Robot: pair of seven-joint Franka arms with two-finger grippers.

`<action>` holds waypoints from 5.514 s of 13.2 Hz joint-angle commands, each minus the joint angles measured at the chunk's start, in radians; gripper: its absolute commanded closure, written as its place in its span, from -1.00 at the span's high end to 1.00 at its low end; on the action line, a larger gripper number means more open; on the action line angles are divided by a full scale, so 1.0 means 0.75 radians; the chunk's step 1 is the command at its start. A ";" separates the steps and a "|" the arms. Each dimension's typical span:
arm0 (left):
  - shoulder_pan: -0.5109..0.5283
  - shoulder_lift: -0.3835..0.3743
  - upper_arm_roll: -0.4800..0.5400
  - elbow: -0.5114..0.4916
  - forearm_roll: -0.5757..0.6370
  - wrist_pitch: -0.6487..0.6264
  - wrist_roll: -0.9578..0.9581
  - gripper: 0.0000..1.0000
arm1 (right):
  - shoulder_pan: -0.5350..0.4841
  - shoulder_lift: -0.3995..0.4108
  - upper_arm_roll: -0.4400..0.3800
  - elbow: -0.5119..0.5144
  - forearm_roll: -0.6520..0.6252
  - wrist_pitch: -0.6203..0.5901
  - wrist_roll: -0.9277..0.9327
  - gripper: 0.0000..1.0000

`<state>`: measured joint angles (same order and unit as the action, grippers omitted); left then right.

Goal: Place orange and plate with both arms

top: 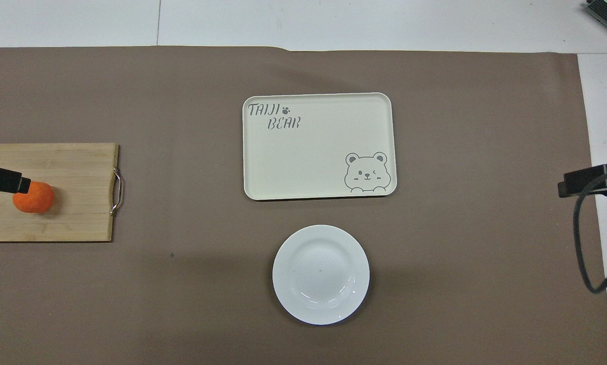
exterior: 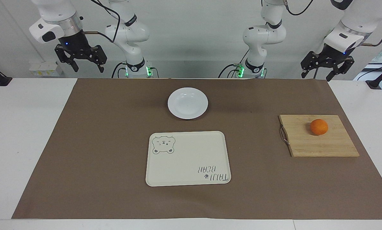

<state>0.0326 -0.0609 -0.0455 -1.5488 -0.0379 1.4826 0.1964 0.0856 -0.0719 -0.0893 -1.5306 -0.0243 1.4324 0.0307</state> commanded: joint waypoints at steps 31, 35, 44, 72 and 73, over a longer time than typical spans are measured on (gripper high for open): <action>-0.001 -0.025 -0.003 -0.023 -0.007 -0.001 -0.014 1.00 | -0.016 0.002 0.005 0.012 0.004 -0.004 -0.031 1.00; -0.009 -0.027 -0.003 -0.025 -0.009 -0.001 -0.018 1.00 | -0.016 0.002 0.005 0.012 0.004 -0.004 -0.031 1.00; 0.006 -0.025 -0.003 -0.023 -0.007 -0.005 -0.010 1.00 | -0.016 0.002 0.005 0.012 0.004 -0.004 -0.031 1.00; 0.195 0.050 -0.001 -0.021 -0.007 0.207 0.219 1.00 | -0.016 0.002 0.005 0.012 0.004 -0.004 -0.031 1.00; 0.224 0.085 -0.001 -0.025 -0.007 0.246 0.221 1.00 | -0.016 0.002 0.005 0.012 0.004 -0.004 -0.029 1.00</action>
<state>0.1619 -0.0310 -0.0393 -1.5530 -0.0376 1.6133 0.3425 0.0855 -0.0719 -0.0893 -1.5306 -0.0243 1.4324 0.0307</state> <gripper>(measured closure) 0.000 0.000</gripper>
